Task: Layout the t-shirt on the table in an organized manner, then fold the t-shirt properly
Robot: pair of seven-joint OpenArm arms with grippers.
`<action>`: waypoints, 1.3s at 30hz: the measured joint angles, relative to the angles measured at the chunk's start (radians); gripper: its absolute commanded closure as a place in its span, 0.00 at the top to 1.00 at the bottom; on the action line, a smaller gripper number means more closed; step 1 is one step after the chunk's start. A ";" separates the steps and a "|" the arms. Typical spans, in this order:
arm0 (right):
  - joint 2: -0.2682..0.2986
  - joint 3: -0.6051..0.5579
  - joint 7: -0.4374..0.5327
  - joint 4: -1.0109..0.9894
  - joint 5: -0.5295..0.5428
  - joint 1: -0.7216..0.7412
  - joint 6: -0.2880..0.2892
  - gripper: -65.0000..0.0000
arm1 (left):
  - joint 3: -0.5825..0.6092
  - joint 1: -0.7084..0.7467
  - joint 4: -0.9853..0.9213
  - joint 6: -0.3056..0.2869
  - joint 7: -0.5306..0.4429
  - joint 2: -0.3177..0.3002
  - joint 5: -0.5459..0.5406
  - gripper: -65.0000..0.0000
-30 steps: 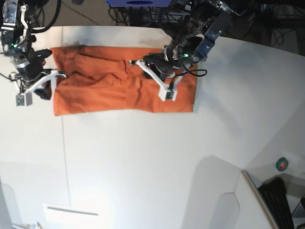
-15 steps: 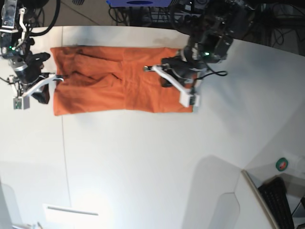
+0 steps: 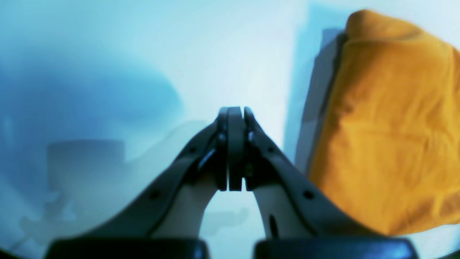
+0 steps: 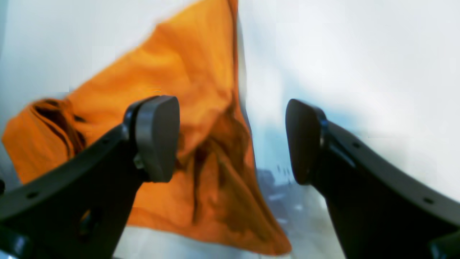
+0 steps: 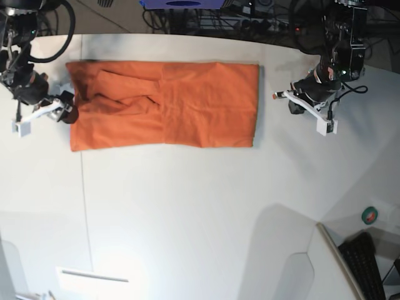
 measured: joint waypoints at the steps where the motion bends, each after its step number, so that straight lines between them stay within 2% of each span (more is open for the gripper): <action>1: 0.003 0.001 -0.004 -0.004 0.000 0.001 0.000 0.64 | 0.005 -0.014 -0.018 -0.016 0.000 0.004 -0.003 0.00; 7: 0.003 -0.019 -0.014 -0.050 0.006 0.023 0.000 0.64 | 0.008 -0.087 -0.135 -0.033 -0.047 0.035 -0.001 0.00; 10: 0.003 -0.054 -0.016 -0.098 0.019 0.032 0.007 0.64 | 0.084 -0.116 -0.185 -0.026 -0.084 0.032 0.002 0.00; 12: 0.003 -0.059 -0.013 -0.101 0.010 0.032 0.008 0.64 | 0.135 -0.135 -0.206 -0.040 -0.104 0.039 -0.003 0.00; 13: 0.003 -0.071 -0.010 -0.103 0.010 0.032 0.018 0.64 | 0.149 -0.143 -0.222 -0.040 -0.116 0.041 -0.005 0.00; 15: 0.006 -0.092 -0.014 -0.105 0.008 0.030 0.085 0.64 | 0.180 -0.159 -0.256 -0.039 -0.158 0.039 -0.008 0.00; 17: 0.004 -0.108 -0.009 -0.105 0.011 0.021 0.114 0.64 | 0.214 -0.181 -0.279 -0.040 -0.183 0.038 -0.014 0.00; 24: -0.011 -0.115 -0.007 -0.104 0.014 0.022 0.121 0.62 | 0.260 -0.194 -0.292 -0.040 -0.213 0.063 -0.015 0.00; 26: -0.016 -0.115 -0.019 -0.107 0.013 0.031 0.121 0.53 | 0.259 -0.194 -0.292 -0.040 -0.213 0.070 -0.014 0.00; 27: -0.017 -0.115 -0.019 -0.110 0.007 0.036 0.121 0.45 | 0.259 -0.194 -0.292 -0.040 -0.213 0.075 -0.013 0.00; 29: -0.015 -0.115 -0.019 -0.110 0.003 0.038 0.120 0.23 | 0.259 -0.194 -0.292 -0.039 -0.213 0.077 -0.013 0.00; 30: -0.014 -0.115 -0.021 -0.110 0.003 0.038 0.121 0.09 | 0.259 -0.194 -0.292 -0.040 -0.213 0.077 -0.014 0.00; 31: -0.014 -0.115 -0.021 -0.110 0.000 0.039 0.120 0.00 | 0.259 -0.194 -0.292 -0.040 -0.213 0.077 -0.013 0.00; 36: -0.014 -0.116 -0.024 -0.097 -0.006 0.043 0.115 0.00 | 0.259 -0.194 -0.292 -0.040 -0.210 0.077 -0.013 0.00; 39: -0.014 -0.116 -0.036 -0.018 -0.012 0.031 0.113 0.00 | 0.259 -0.194 -0.292 -0.040 -0.210 0.078 -0.014 0.00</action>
